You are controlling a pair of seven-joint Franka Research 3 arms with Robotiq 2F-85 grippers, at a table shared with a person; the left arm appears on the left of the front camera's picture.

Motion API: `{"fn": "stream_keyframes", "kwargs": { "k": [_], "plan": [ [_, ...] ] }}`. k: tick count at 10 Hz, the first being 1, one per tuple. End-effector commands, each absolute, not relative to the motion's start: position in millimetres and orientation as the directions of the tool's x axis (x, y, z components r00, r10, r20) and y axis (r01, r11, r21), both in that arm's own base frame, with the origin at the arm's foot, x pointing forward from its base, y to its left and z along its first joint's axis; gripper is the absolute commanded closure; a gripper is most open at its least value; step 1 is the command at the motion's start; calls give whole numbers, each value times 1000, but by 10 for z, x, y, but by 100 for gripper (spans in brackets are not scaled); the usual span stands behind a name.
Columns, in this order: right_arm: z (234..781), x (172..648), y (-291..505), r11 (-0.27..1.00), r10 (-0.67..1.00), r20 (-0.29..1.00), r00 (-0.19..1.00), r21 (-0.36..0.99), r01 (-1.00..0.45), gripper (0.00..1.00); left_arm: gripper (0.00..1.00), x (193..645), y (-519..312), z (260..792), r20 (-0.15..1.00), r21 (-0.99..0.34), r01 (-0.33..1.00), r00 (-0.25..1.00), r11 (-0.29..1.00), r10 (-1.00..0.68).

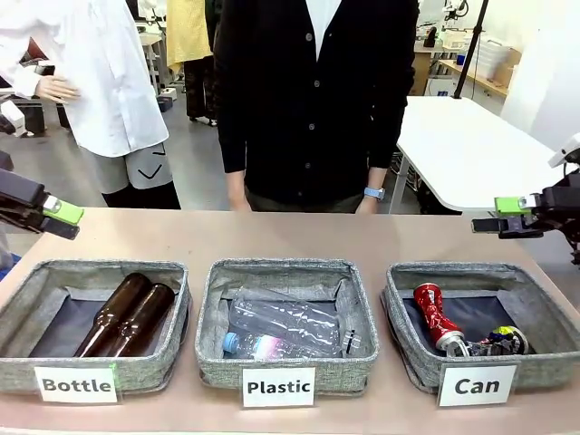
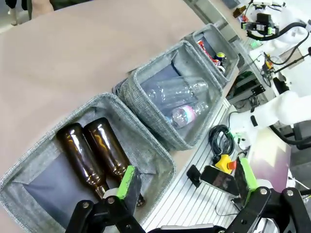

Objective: Sort the can waste into the basket.
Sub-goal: Pick up the can waste from the table and place it in the right Fabric basket.

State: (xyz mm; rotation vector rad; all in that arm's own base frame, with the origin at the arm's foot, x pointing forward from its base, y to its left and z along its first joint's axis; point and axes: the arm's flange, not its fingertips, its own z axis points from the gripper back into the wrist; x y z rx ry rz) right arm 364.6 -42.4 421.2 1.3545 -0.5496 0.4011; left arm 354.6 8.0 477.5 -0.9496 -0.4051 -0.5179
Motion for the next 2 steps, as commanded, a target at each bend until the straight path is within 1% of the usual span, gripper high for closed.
{"fn": "stream_keyframes", "kwargs": {
  "k": [1,2],
  "plan": [
    [4208,3649,-444,172,-42,599,800,793,-585,0,0,3535,104,4783,534,-662,579,810,476,-242],
    [4208,3649,-444,172,-42,599,800,793,-585,0,0,3535,104,4783,534,-662,579,810,476,-242]
  ]
}}
